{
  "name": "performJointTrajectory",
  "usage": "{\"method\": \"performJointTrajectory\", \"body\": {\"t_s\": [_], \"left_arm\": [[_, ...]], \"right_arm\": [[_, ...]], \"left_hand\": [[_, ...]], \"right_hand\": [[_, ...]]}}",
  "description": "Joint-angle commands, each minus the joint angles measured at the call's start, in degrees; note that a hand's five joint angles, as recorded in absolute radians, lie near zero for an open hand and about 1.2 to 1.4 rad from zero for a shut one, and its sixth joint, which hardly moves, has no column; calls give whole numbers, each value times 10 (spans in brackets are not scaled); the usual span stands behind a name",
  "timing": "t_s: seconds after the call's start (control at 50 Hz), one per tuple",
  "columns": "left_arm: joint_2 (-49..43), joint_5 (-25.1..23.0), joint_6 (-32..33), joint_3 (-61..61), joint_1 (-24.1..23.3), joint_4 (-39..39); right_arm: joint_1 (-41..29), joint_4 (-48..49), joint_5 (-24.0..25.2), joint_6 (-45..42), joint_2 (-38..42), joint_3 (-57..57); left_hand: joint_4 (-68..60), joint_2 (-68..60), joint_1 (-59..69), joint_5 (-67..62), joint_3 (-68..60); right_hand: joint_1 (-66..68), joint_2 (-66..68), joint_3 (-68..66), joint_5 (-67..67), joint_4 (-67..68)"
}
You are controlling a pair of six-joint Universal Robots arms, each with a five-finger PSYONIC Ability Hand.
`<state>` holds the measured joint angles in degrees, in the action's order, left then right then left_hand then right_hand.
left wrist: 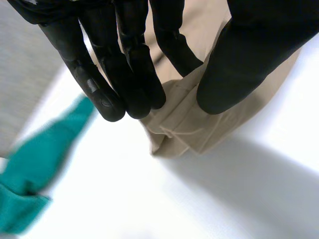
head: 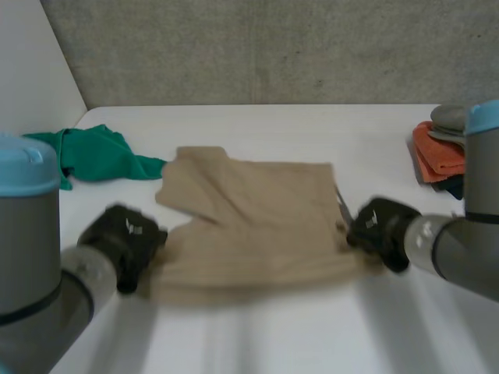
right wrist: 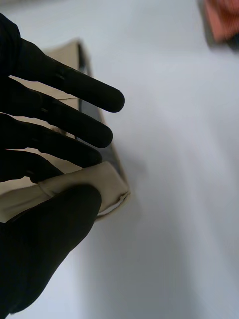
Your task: Fold the laundry.
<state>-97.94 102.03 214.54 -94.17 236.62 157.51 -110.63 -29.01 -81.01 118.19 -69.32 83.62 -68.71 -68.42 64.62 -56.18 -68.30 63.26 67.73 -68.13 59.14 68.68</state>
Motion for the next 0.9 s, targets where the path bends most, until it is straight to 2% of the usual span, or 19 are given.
{"method": "performJointTrajectory", "body": {"t_s": [0.02,0.08,0.2,0.32,0.44,0.6,0.7,0.76,0.82,0.84,0.86,0.9], "left_arm": [[-5,-15,18,-1,-13,-41],[-22,-7,18,22,-16,-31],[-102,16,29,114,-4,11],[-192,19,69,244,27,71],[-259,5,107,344,33,86],[-368,13,126,486,46,189],[-449,-12,177,562,56,298],[-487,-15,208,593,60,342],[-508,-17,212,607,60,356],[-516,-17,208,609,59,361],[-520,-17,207,609,58,362],[-523,-18,203,609,54,361]], "right_arm": [[0,6,-1,-51,-21,57],[-6,27,-1,-34,-19,52],[-17,80,-4,7,44,0],[-22,122,-49,34,124,-120],[-23,157,-73,64,181,-195],[-20,329,-71,92,241,-244],[-21,484,-59,93,287,-254],[-22,536,-50,93,309,-261],[-26,570,-39,92,343,-283],[-28,567,-40,91,359,-296],[-29,565,-42,89,367,-302],[-32,562,-48,87,382,-313]], "left_hand": [[-113,-116,154,-138,-117],[-113,-116,154,-138,-117],[-113,-116,154,-138,-117],[-113,-116,154,-138,-117],[-113,-116,154,-138,-117],[-113,-116,154,-138,-117],[-113,-116,154,-138,-117],[-113,-116,154,-138,-117],[-113,-116,154,-138,-117],[-113,-116,154,-138,-117],[-20,-23,61,-45,-24],[316,313,-275,290,312]], "right_hand": [[167,123,-119,109,113],[167,123,-119,109,113],[167,123,-119,109,113],[167,123,-119,109,113],[167,123,-119,109,113],[167,123,-119,109,113],[167,123,-119,109,113],[167,123,-119,109,113],[167,123,-119,109,113],[-48,-92,96,-106,-102],[-215,-259,263,-274,-269],[-518,-562,566,-576,-572]]}}
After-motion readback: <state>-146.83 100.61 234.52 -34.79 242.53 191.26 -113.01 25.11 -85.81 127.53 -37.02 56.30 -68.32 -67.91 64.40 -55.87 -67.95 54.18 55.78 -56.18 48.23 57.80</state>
